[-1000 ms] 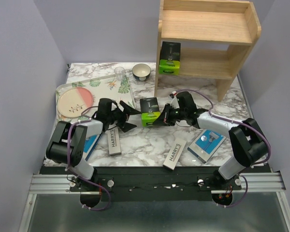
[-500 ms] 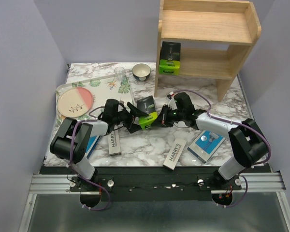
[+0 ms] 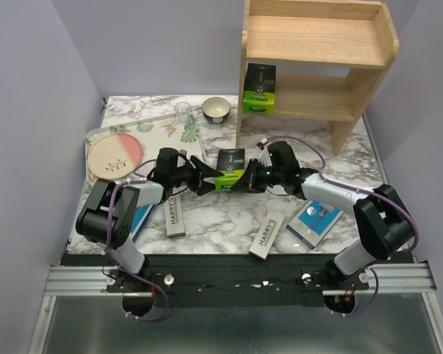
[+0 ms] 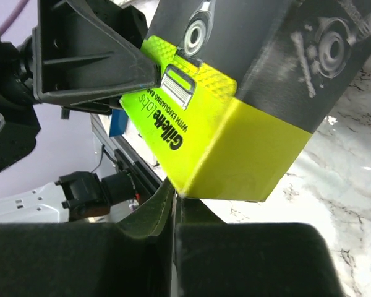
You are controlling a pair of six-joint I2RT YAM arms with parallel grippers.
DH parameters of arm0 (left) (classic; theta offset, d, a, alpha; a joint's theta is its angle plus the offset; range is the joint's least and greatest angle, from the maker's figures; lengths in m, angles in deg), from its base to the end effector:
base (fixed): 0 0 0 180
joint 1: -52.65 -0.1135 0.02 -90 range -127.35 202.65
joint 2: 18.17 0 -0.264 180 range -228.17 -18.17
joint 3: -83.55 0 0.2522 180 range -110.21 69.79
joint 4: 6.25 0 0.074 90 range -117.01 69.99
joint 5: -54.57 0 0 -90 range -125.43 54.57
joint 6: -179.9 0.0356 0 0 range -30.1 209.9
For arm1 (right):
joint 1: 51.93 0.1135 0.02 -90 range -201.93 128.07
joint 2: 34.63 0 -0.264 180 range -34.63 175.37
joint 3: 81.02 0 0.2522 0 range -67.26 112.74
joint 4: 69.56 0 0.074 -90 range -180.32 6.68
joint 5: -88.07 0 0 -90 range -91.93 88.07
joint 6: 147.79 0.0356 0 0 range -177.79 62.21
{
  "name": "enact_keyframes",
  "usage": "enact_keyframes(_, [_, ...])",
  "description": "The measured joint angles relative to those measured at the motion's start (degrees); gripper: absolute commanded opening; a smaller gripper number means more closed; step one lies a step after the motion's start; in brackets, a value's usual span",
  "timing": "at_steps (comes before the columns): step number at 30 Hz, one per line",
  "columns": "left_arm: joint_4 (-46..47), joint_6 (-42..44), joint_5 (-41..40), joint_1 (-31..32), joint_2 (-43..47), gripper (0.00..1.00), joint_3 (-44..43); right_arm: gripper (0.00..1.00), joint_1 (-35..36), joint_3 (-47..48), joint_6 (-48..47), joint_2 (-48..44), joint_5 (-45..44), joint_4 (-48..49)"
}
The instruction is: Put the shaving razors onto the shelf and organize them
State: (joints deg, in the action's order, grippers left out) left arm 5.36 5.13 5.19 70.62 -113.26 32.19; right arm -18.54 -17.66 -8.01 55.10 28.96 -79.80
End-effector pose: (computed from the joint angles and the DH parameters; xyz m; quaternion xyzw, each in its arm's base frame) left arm 0.2889 -0.1181 0.1484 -0.3116 0.7776 -0.5441 0.0460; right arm 0.2643 0.1961 0.2031 0.0043 0.8694 0.4654 0.1660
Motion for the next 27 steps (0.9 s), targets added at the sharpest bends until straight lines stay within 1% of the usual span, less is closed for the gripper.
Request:
enact_keyframes(3, [-1.42, 1.70, -0.07, -0.31, 1.62, 0.35, 0.00, 0.62, 0.37, -0.04, -1.16, -0.94, -0.59, -0.81])
enact_keyframes(4, [-1.77, 2.36, -0.07, -0.37, 2.25, 0.35, 0.00, 0.66, 0.42, -0.09, -1.25, -1.81, -1.25, -2.03])
enact_keyframes(8, [-2.03, 4.00, -0.04, -0.37, 3.06, 0.34, 0.00, 0.70, -0.42, -0.50, -1.64, -5.11, -2.12, -5.51])
enact_keyframes(9, [-2.10, 4.22, -0.07, -0.37, 3.06, 0.34, 0.00, 0.73, -1.33, -0.92, -1.57, -6.03, -2.16, -6.08])
enact_keyframes(16, [-3.06, 5.11, -0.04, -0.37, 2.95, 0.34, 0.00, 0.77, -5.60, -4.07, 1.42, -5.57, -2.93, -6.73])
enact_keyframes(18, [-3.45, 5.29, -0.15, -0.37, 2.75, 0.35, 0.00, 0.79, -6.49, -4.15, 3.06, -3.74, -2.40, -6.03])
enact_keyframes(23, [-3.58, 5.68, -0.55, -0.72, 1.86, 0.36, -0.35, 0.79, -7.10, -4.02, 8.24, 1.68, 1.03, -2.36])
enact_keyframes(27, [-3.23, 5.44, -1.25, -0.81, 1.73, 0.36, -0.35, 0.77, -7.04, -2.38, 11.61, 5.09, 4.42, -0.61])
